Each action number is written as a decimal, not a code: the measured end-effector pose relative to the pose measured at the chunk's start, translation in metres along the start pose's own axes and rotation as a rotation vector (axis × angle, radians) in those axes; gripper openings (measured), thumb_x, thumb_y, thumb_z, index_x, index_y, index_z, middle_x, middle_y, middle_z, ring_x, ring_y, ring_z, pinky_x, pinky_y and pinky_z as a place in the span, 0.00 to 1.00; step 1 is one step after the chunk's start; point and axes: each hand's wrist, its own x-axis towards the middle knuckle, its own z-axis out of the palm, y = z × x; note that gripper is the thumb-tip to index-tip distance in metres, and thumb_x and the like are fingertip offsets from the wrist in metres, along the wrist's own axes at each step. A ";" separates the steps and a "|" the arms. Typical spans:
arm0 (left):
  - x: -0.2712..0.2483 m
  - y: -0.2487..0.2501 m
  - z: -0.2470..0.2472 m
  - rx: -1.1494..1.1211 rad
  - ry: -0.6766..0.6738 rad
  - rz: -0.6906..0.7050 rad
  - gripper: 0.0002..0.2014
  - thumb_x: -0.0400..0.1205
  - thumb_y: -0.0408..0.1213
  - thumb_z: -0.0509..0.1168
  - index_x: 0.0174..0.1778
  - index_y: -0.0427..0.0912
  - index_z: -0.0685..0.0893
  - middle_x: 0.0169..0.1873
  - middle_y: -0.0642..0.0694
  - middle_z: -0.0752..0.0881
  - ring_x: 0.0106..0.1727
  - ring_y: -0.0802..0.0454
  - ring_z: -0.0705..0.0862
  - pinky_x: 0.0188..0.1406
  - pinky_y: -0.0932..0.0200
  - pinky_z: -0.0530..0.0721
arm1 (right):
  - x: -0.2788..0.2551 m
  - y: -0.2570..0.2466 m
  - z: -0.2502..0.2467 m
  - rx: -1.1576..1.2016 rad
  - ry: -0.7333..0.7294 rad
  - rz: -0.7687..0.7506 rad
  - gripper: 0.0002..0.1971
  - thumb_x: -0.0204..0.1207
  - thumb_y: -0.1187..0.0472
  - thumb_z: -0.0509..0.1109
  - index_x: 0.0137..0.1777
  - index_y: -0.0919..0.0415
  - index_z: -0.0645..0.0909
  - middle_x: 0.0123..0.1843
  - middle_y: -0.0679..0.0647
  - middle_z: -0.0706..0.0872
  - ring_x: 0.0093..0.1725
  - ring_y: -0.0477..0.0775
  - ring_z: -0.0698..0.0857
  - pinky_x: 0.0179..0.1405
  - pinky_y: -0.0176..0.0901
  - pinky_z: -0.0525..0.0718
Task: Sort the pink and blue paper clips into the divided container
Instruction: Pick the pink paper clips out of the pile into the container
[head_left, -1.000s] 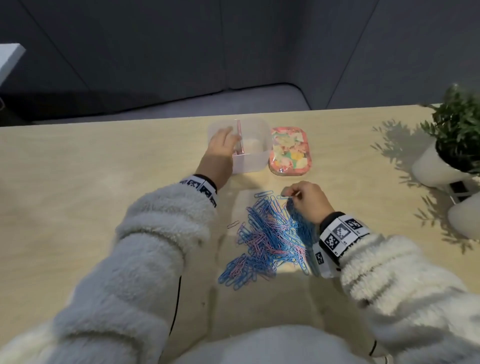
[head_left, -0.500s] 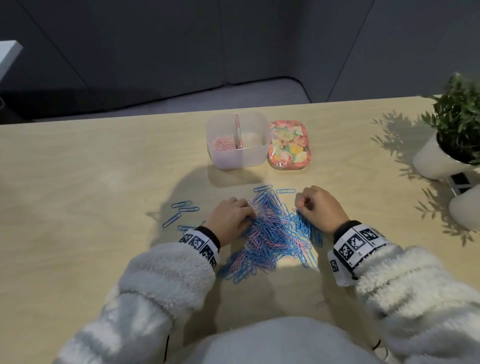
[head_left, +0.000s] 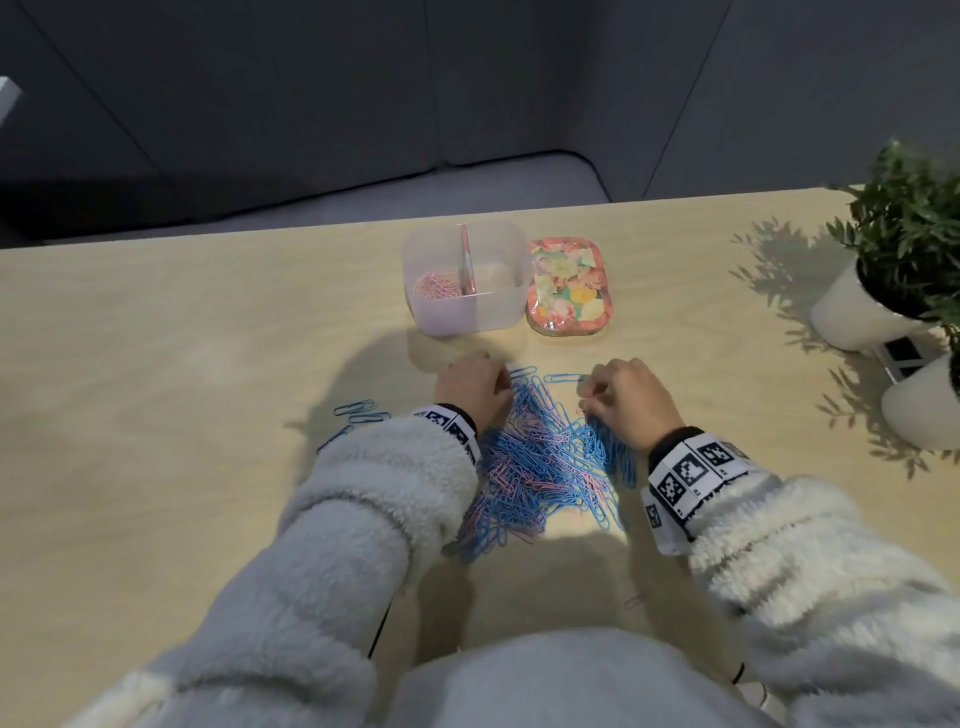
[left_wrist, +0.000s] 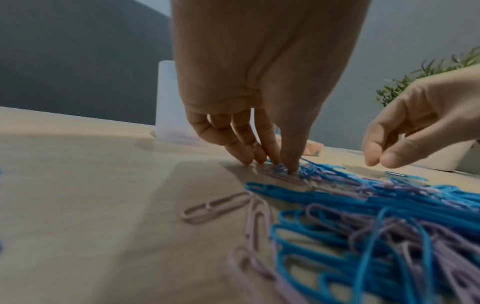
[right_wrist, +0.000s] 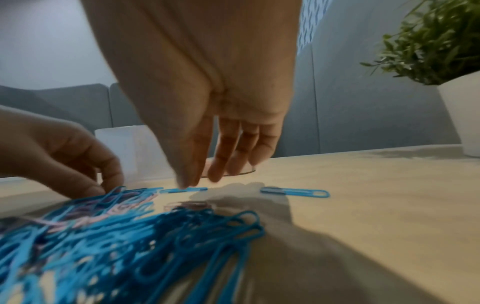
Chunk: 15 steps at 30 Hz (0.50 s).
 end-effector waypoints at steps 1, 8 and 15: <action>0.001 0.000 0.000 0.012 -0.004 -0.008 0.08 0.78 0.41 0.65 0.48 0.44 0.85 0.52 0.42 0.84 0.54 0.40 0.82 0.58 0.47 0.79 | 0.000 0.000 0.003 0.004 -0.053 0.001 0.04 0.71 0.63 0.73 0.44 0.60 0.84 0.48 0.58 0.86 0.54 0.62 0.78 0.50 0.50 0.76; -0.003 -0.021 -0.010 -0.244 0.129 -0.152 0.04 0.79 0.38 0.64 0.45 0.44 0.83 0.47 0.46 0.88 0.51 0.45 0.84 0.55 0.54 0.81 | 0.007 -0.005 0.005 0.221 -0.084 0.026 0.10 0.70 0.72 0.64 0.32 0.59 0.78 0.33 0.54 0.85 0.37 0.55 0.83 0.40 0.46 0.81; -0.008 -0.038 -0.011 0.029 0.198 -0.038 0.11 0.81 0.41 0.62 0.56 0.44 0.83 0.58 0.45 0.83 0.60 0.44 0.77 0.62 0.50 0.75 | 0.020 -0.026 0.006 0.619 -0.095 0.152 0.09 0.78 0.69 0.60 0.39 0.61 0.79 0.36 0.61 0.84 0.31 0.58 0.82 0.30 0.45 0.81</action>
